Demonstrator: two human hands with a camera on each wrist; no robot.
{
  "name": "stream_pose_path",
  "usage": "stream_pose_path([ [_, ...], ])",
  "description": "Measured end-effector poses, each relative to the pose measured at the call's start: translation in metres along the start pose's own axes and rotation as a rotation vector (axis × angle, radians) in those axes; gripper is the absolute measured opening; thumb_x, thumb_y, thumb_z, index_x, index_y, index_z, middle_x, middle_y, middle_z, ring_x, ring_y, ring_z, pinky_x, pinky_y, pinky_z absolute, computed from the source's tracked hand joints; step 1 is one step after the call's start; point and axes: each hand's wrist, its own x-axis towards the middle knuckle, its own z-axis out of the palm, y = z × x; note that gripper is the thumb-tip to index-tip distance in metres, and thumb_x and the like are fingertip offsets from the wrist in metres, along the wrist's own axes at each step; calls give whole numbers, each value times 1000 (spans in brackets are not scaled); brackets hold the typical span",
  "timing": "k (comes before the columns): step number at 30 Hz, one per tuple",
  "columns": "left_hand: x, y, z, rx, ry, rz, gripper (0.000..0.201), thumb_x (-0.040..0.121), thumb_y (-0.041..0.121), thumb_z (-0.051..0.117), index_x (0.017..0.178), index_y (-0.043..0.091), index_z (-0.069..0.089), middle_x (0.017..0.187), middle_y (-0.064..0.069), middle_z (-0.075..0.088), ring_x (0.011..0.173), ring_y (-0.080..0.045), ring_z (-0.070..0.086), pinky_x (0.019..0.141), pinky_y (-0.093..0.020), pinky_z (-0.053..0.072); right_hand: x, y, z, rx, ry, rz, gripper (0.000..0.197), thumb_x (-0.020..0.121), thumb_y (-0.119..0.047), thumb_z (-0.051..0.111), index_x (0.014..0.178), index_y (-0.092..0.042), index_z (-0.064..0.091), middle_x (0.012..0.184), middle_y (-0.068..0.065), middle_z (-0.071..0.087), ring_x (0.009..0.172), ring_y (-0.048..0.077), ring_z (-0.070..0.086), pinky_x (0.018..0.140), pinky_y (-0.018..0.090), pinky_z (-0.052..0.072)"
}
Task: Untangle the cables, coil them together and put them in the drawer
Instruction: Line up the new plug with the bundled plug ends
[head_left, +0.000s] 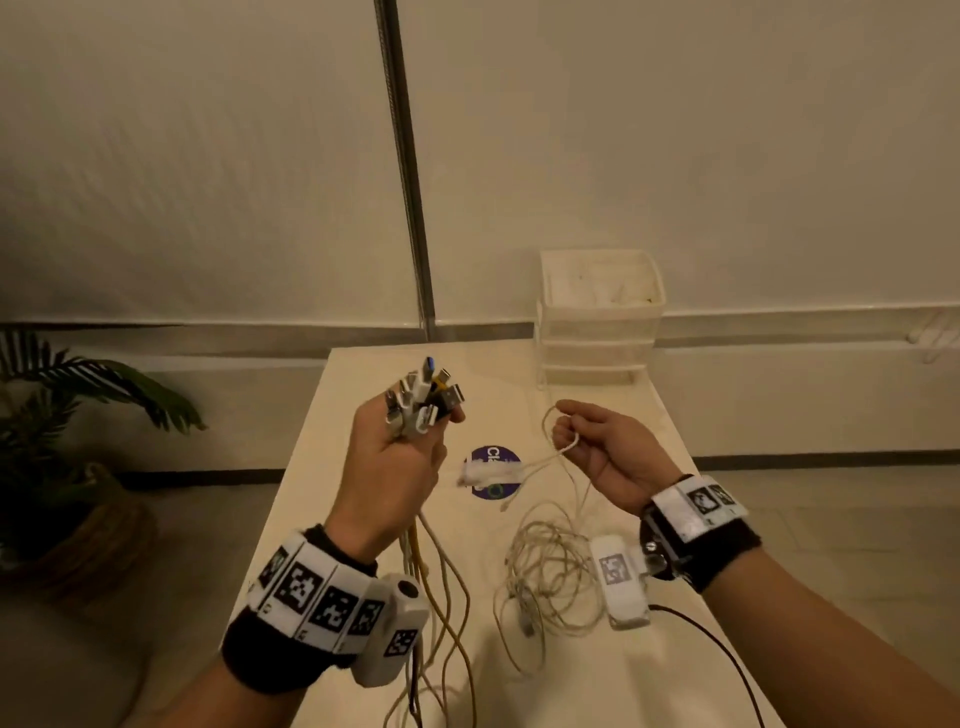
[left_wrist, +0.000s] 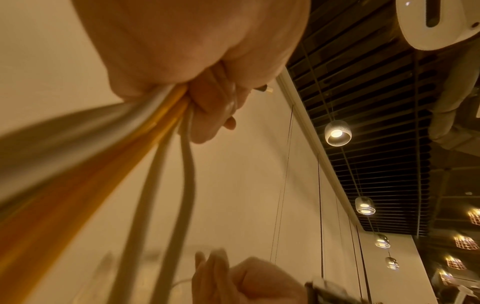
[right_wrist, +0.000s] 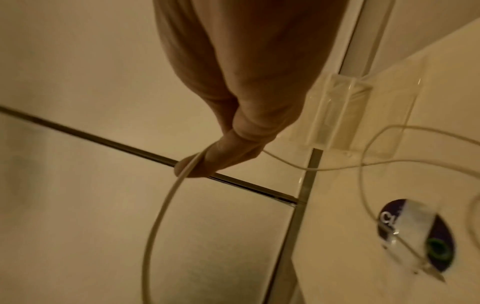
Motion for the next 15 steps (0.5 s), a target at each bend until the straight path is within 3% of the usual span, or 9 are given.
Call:
stream_pose_path([
  [4,6,-11,5,37,-25,-22,23,100,-4,39,84,-3,56,45,14,53,36,1,31,37,-14,26,-3,-14,10,166,39,-4,25,98,7,33,97,3,57,63,12,65,53,14,67,51,22,58],
  [7,9,-15,8,44,-30,-23,19,98,-6,42,89,-11,58,43,16,51,37,4,44,41,-6,32,-8,-16,18,232,70,-9,24,98,6,35,96,1,58,62,11,68,55,13,69,51,22,58],
  [9,11,-21,9,35,-18,-35,19,97,2,49,92,-11,61,43,15,48,36,1,39,40,-11,31,-14,-18,25,276,68,-19,22,99,4,37,97,0,58,66,11,69,57,14,70,53,22,59],
  [10,13,-24,9,13,-19,-55,20,98,6,50,94,-5,65,43,13,43,36,-4,32,39,-17,28,-17,-18,28,296,61,-25,22,99,4,37,97,-1,59,71,12,69,60,15,70,54,21,59],
  [12,16,-28,12,-57,-32,-105,21,100,13,50,99,8,71,47,3,30,38,-13,20,43,-20,21,-23,-16,36,303,44,-31,22,98,3,39,98,-2,60,82,12,65,71,16,68,55,20,58],
  [15,21,-24,19,-189,-61,-133,23,91,21,55,107,18,72,56,-2,19,44,-12,15,42,-20,19,-30,-6,48,283,12,-40,23,98,4,37,95,-1,59,75,13,66,64,16,69,54,21,58],
])
